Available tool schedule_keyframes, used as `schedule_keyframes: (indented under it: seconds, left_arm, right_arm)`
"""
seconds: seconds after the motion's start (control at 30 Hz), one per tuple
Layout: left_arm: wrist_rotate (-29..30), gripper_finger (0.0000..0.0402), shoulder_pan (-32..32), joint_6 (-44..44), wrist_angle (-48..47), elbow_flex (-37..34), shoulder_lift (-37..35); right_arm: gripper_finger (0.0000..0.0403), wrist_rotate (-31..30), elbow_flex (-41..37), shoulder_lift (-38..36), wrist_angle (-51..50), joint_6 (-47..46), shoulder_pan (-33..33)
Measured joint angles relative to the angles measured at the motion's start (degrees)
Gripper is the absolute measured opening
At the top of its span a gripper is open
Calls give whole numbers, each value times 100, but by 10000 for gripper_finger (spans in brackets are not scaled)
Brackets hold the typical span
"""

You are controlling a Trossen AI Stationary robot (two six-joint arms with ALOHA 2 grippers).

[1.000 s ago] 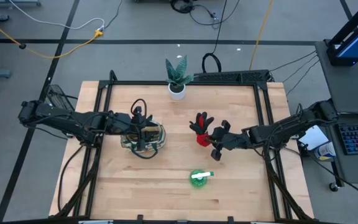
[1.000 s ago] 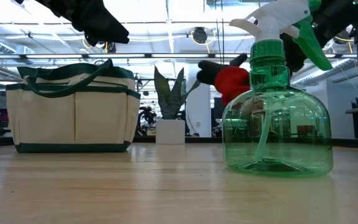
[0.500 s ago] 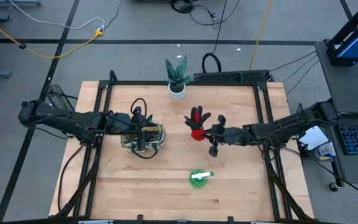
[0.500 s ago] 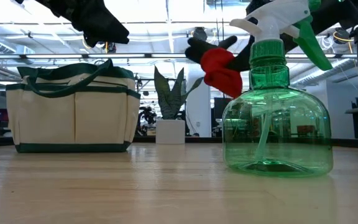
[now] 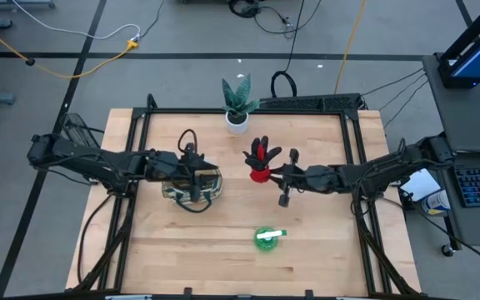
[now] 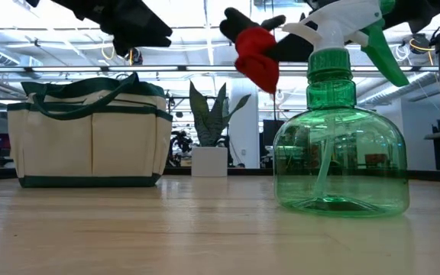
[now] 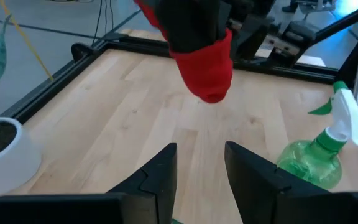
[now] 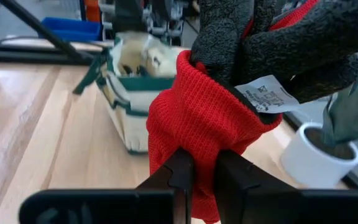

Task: Pick & Place Garden tools in Gardening bag
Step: Put the red gloves into the white gardening bag

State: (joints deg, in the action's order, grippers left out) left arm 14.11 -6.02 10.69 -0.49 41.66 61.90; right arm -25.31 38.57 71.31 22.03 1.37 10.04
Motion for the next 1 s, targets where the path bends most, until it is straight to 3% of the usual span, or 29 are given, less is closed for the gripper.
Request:
schedule_keyframes:
  seconds: [0.33, 1.0]
  left_arm:
    - [-2, 140, -2, -126, 887, -1, 544]
    - [0, 140, 2, -556, 3253, -1, 1527]
  right_arm:
    - [31, -9, 0, 0, 730, 159, 0]
    - [31, -12, 0, 2, 821, 282, -111]
